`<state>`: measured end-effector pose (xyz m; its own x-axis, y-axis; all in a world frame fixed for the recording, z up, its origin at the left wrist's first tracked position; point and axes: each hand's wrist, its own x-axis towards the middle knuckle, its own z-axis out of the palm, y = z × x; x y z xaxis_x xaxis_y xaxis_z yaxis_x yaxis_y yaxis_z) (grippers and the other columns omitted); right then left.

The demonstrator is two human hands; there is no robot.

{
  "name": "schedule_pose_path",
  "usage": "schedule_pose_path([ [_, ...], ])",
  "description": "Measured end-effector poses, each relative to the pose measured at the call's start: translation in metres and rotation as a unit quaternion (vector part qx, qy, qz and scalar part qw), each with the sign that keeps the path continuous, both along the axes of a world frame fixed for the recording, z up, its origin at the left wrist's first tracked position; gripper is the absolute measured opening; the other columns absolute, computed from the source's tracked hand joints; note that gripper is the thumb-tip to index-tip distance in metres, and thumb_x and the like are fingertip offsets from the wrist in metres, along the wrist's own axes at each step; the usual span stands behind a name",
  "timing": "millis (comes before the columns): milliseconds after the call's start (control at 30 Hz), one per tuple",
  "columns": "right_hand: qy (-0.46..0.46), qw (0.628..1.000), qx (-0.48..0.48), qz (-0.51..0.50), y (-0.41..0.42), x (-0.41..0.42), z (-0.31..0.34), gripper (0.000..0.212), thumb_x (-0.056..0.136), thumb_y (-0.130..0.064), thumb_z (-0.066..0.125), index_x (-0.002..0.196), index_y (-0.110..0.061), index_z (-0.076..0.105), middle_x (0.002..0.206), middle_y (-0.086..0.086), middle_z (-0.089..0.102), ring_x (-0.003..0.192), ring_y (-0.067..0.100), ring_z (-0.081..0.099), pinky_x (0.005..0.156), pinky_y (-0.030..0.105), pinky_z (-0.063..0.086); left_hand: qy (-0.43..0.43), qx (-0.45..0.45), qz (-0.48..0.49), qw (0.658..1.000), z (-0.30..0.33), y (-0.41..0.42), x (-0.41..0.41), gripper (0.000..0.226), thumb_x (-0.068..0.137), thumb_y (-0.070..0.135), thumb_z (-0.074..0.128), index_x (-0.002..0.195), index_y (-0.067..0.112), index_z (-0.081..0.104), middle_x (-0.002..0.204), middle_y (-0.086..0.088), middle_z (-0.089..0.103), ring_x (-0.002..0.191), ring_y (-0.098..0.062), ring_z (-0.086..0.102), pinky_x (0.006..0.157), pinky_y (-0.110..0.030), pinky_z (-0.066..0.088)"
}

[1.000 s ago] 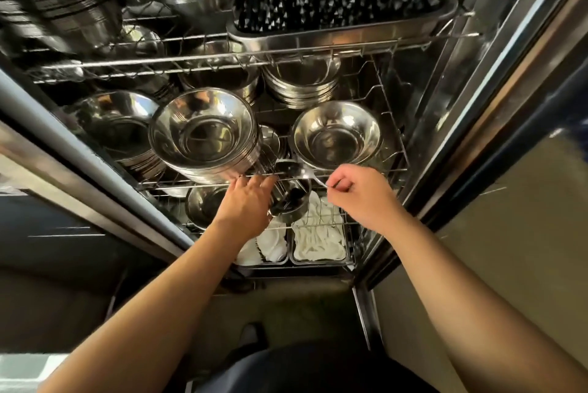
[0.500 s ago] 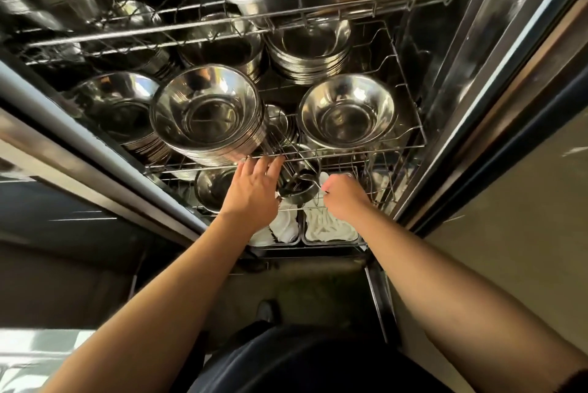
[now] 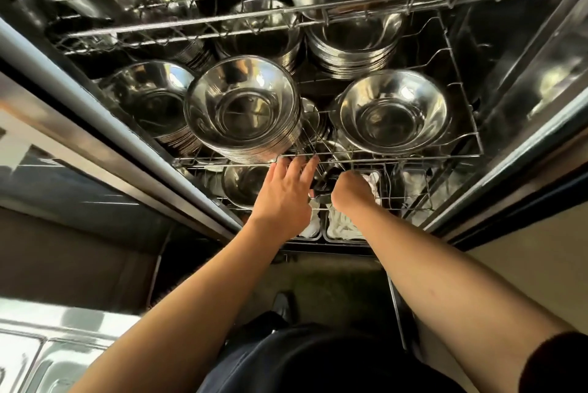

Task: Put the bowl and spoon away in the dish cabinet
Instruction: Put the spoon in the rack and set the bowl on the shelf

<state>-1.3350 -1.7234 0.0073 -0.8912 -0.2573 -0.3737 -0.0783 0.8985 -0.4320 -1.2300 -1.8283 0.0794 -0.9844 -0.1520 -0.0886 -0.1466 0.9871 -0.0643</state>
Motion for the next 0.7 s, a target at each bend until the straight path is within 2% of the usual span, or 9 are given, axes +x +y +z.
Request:
schedule_pose_path([
  [67, 0.008, 1.000, 0.001, 0.016, -0.006, -0.002, -0.002, 0.027, 0.094, 0.001, 0.051, 0.116, 0.000, 0.065, 0.120, 0.018, 0.068, 0.110, 0.035, 0.066, 0.085, 0.037, 0.053, -0.003, -0.005, -0.003, 1.000, -0.001, -0.001, -0.001, 0.086, 0.092, 0.031, 0.052, 0.160, 0.019, 0.002, 0.162, -0.011, 0.025, 0.149, -0.035, 0.017, 0.124, -0.046, 0.014],
  [200, 0.003, 0.999, -0.002, 0.040, -0.010, -0.002, -0.006, 0.027, 0.093, 0.000, 0.055, 0.118, 0.001, 0.064, 0.119, 0.019, 0.068, 0.108, 0.035, 0.067, 0.086, 0.037, 0.054, -0.011, 0.005, 0.001, 1.000, 0.000, -0.002, -0.001, 0.086, 0.091, 0.031, 0.052, 0.160, 0.020, 0.002, 0.162, -0.010, 0.024, 0.150, -0.035, 0.017, 0.123, -0.047, 0.015],
  [267, -0.006, 0.998, -0.001, 0.060, -0.008, 0.000, -0.007, 0.025, 0.091, 0.001, 0.055, 0.114, 0.002, 0.066, 0.115, 0.019, 0.068, 0.104, 0.034, 0.068, 0.078, 0.034, 0.053, -0.013, 0.013, 0.003, 1.000, 0.002, -0.002, 0.000, 0.085, 0.090, 0.029, 0.051, 0.160, 0.020, 0.003, 0.162, -0.010, 0.025, 0.149, -0.035, 0.018, 0.122, -0.047, 0.017],
  [400, -0.019, 0.993, -0.012, 0.118, 0.004, 0.003, 0.000, 0.011, 0.089, -0.007, 0.060, 0.093, -0.003, 0.069, 0.099, 0.015, 0.067, 0.088, 0.031, 0.066, 0.062, 0.027, 0.040, -0.005, 0.031, -0.002, 1.000, 0.006, -0.004, 0.000, 0.081, 0.092, 0.031, 0.050, 0.160, 0.018, 0.008, 0.159, -0.010, 0.031, 0.148, -0.034, 0.022, 0.121, -0.047, 0.020],
  [467, -0.018, 0.990, -0.028, 0.135, 0.016, 0.006, 0.008, 0.011, 0.086, -0.016, 0.067, 0.088, -0.006, 0.070, 0.092, 0.012, 0.068, 0.086, 0.029, 0.067, 0.062, 0.028, 0.044, -0.007, 0.044, 0.002, 0.999, 0.008, -0.005, -0.001, 0.082, 0.091, 0.032, 0.052, 0.160, 0.020, 0.009, 0.159, -0.009, 0.033, 0.148, -0.034, 0.023, 0.121, -0.047, 0.022],
  [500, -0.017, 0.990, -0.041, 0.137, 0.024, 0.007, 0.013, 0.014, 0.084, -0.019, 0.069, 0.092, -0.008, 0.072, 0.094, 0.010, 0.069, 0.090, 0.029, 0.068, 0.066, 0.030, 0.048, -0.010, 0.049, 0.005, 0.999, 0.009, -0.005, -0.002, 0.083, 0.091, 0.033, 0.053, 0.160, 0.021, 0.009, 0.159, -0.009, 0.034, 0.148, -0.035, 0.024, 0.121, -0.048, 0.023],
  [600, -0.022, 0.988, -0.076, 0.129, 0.047, 0.010, 0.028, 0.036, 0.085, -0.026, 0.071, 0.119, -0.015, 0.070, 0.115, 0.007, 0.070, 0.099, 0.026, 0.068, 0.077, 0.031, 0.051, -0.015, 0.048, 0.007, 0.999, 0.013, -0.005, -0.005, 0.082, 0.090, 0.039, 0.056, 0.158, 0.022, 0.014, 0.155, -0.008, 0.040, 0.145, -0.034, 0.029, 0.120, -0.047, 0.027],
  [700, -0.028, 0.986, -0.105, 0.129, 0.070, 0.010, 0.048, 0.039, 0.088, -0.036, 0.070, 0.123, -0.020, 0.067, 0.119, 0.001, 0.069, 0.103, 0.020, 0.066, 0.082, 0.033, 0.053, -0.017, 0.055, 0.017, 0.998, 0.019, -0.002, -0.008, 0.076, 0.089, 0.043, 0.056, 0.155, 0.021, 0.024, 0.149, -0.008, 0.047, 0.140, -0.034, 0.038, 0.115, -0.046, 0.034],
])
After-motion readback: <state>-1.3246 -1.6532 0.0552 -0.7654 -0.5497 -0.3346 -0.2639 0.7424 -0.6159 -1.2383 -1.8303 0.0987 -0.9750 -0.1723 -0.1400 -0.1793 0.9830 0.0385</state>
